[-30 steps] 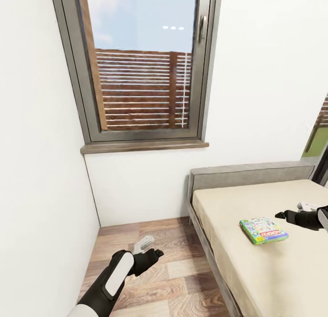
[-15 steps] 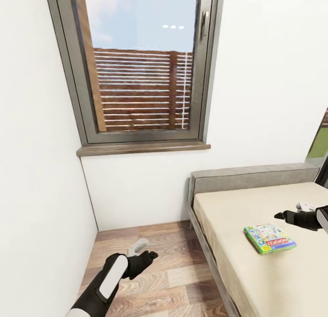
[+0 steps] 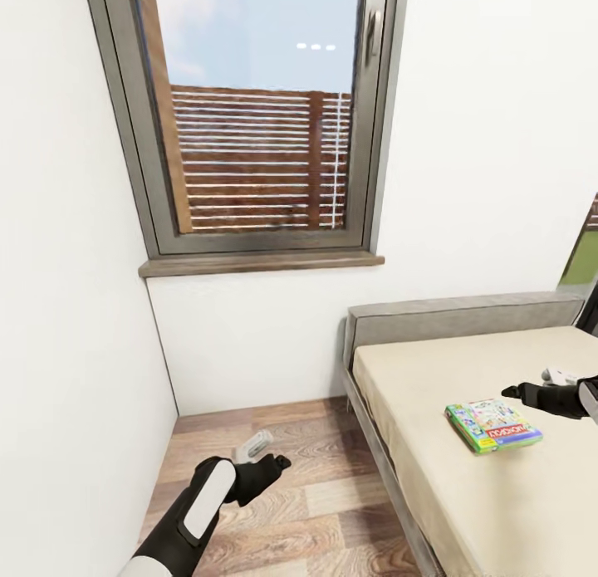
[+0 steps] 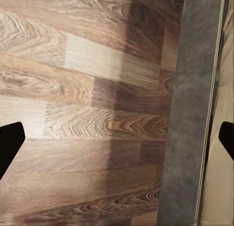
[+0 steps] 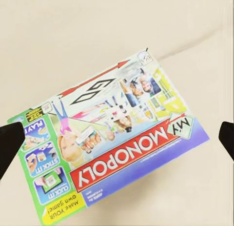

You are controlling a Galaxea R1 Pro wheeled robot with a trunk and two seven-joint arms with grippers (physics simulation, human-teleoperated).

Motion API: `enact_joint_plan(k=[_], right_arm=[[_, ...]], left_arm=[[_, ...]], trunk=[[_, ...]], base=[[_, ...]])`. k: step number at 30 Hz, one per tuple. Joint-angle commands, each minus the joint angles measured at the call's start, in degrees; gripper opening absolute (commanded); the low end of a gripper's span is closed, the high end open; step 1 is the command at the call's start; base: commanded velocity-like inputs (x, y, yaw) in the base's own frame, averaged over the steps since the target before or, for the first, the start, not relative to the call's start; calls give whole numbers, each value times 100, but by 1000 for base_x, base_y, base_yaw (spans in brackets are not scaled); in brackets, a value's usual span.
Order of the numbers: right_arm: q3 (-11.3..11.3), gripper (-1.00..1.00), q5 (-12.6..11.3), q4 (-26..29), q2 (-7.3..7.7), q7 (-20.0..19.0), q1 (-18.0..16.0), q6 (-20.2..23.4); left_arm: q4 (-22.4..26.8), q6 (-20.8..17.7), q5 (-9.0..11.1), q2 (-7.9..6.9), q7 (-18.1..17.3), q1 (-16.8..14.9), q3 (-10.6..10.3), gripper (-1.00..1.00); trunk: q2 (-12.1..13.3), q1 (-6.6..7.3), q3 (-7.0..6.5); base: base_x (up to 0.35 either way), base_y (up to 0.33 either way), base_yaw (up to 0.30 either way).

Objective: Put all the toys in the child's room - the three board games (two on the bed and one on the table), the two jigsaw puzzles on the table, and the tennis ball on the table - inside the toy box on the table in the child's room.

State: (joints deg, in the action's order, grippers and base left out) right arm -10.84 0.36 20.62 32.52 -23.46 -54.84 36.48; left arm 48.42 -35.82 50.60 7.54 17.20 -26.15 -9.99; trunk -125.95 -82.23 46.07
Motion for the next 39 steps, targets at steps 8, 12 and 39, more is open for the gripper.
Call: enact_joint_plan(k=[8,12,39], right_arm=[[-39,100,23,-72,98,-135,-200,264],[-40,100,13,-295,197,-105,-411,489],[-70,100,-43,-433,193,455,-712,-276]], left_arm=[[136,-246,79,13,38,-17,-5,100],[169,-267,81,11,38,-15,-4,100],[812,-587,76,-1,47,60,-1,100]], trunk=[[-325,-175,150],[-486,-263,222],[-1448,-790,653]], base=[[0,0,0],[0,0,0],[0,0,0]])
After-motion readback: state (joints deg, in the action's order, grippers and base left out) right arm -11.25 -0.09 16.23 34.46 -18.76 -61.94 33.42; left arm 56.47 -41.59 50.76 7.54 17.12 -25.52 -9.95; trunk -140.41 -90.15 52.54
